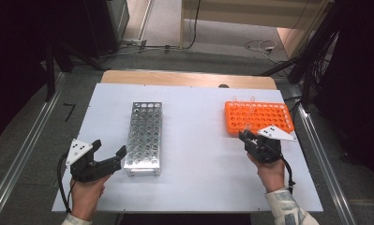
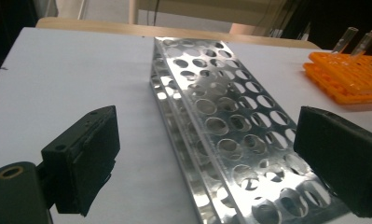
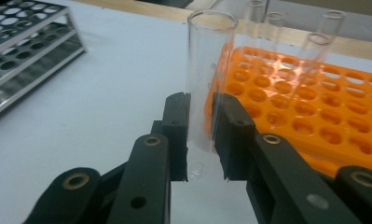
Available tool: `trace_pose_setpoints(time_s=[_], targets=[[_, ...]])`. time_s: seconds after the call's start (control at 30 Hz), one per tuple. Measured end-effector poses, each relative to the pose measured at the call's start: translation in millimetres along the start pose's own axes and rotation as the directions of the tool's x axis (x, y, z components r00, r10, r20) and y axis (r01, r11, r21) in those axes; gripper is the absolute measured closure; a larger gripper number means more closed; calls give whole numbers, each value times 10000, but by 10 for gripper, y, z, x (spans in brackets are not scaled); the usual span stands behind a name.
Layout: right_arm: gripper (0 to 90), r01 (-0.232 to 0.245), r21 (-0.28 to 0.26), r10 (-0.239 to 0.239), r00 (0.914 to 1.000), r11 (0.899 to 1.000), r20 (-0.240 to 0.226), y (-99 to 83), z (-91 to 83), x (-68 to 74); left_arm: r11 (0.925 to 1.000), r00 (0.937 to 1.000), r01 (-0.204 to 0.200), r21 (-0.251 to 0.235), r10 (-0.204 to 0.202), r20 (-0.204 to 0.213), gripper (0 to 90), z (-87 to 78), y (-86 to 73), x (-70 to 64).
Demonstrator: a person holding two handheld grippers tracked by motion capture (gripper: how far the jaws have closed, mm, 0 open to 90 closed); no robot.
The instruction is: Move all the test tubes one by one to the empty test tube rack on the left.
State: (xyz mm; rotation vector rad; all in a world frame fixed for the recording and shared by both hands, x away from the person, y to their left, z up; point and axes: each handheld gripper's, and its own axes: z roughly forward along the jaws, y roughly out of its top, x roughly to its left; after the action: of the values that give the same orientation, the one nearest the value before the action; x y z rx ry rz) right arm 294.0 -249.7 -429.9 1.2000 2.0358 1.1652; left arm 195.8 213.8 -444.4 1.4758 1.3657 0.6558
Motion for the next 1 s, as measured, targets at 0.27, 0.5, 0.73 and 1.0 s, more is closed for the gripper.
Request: trace_pose_setpoints(time_s=[0.27, 0.5, 0.73, 1.0], targets=[[729, 445, 128, -435, 9968, 9989, -669, -4, 31, 250, 9994, 9986, -325, 84, 321, 418, 69, 54, 33, -149], [728, 640, 185, -618, 9929, 9978, -1012, -7, 57, 385, 9959, 9934, -905, 88, 897, 715, 88, 124, 67, -322], [729, 849, 315, -796, 9866, 9959, -1423, -21, 104, 547, 9847, 9775, -1742, 101, 1717, 1225, 104, 248, 103, -636], [729, 1114, 396, -1027, 9787, 9930, -1780, -46, 149, 692, 9704, 9553, -2395, 294, 2301, 1858, 108, 450, 99, -986]])
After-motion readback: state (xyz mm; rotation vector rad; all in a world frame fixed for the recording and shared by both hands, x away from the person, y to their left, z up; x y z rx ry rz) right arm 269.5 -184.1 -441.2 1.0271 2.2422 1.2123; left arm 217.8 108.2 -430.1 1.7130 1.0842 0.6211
